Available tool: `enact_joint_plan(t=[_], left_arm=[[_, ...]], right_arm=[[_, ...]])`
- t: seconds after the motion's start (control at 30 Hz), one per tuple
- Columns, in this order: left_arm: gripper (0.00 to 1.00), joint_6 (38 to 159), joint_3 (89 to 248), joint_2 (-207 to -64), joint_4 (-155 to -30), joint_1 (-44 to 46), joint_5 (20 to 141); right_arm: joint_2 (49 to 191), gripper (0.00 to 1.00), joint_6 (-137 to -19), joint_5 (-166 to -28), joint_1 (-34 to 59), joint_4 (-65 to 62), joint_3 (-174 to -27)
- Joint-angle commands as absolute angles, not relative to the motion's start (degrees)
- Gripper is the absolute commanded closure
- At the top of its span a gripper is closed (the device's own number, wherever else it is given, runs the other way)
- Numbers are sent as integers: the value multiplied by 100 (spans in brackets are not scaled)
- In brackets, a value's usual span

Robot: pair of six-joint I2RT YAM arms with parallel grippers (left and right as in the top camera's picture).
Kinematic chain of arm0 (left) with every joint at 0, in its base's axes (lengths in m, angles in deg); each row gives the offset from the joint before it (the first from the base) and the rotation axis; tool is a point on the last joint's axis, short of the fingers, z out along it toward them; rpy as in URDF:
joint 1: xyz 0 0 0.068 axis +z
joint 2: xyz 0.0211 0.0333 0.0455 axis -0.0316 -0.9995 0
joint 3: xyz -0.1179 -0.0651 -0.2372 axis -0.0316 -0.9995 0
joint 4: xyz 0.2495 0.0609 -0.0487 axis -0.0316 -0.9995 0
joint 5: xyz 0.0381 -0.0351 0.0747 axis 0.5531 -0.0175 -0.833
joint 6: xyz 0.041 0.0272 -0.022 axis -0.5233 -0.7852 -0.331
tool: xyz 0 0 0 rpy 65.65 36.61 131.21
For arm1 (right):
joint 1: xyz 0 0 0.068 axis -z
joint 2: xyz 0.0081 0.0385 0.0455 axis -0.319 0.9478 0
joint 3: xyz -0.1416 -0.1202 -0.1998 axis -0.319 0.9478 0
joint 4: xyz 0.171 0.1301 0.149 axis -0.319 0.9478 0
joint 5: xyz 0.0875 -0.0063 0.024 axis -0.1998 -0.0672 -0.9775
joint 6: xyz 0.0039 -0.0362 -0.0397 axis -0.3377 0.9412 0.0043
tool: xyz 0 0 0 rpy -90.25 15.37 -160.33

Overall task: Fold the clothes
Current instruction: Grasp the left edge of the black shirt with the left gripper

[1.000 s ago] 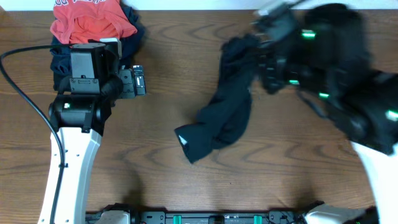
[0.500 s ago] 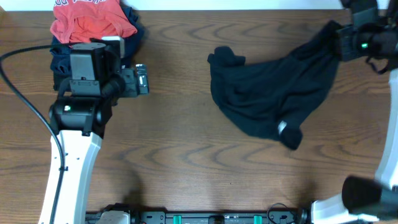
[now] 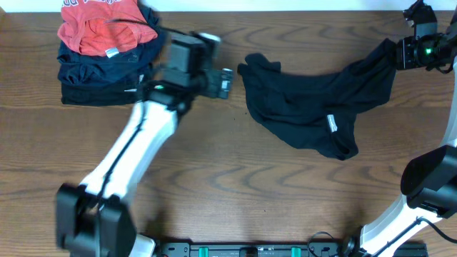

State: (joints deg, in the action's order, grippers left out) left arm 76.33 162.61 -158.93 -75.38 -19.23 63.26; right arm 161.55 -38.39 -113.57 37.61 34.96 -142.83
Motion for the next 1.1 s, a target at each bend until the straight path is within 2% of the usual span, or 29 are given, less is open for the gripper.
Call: enact_joint_plan(t=[0.0,0.23,0.77,1.07], left_arm=[[1,6968,16337,-16331,-7133,-2268,6621],[1,6144,16337,-16989,-6558,-2696,6610],[1,6050,16344,-18346,-4438,-2716,6389],[3,6066,16827,-18908,-4318,-2880,6394]], right_arm=[[16114,99,-3870,-11665,3765,3491,-14323],[16114,99,-3887,-11726,3765,3496,-14323],[16142,99,-3935,-11849,3728,3395,-14321],[16175,98,-3973,-11847,3693,3393,-14321]])
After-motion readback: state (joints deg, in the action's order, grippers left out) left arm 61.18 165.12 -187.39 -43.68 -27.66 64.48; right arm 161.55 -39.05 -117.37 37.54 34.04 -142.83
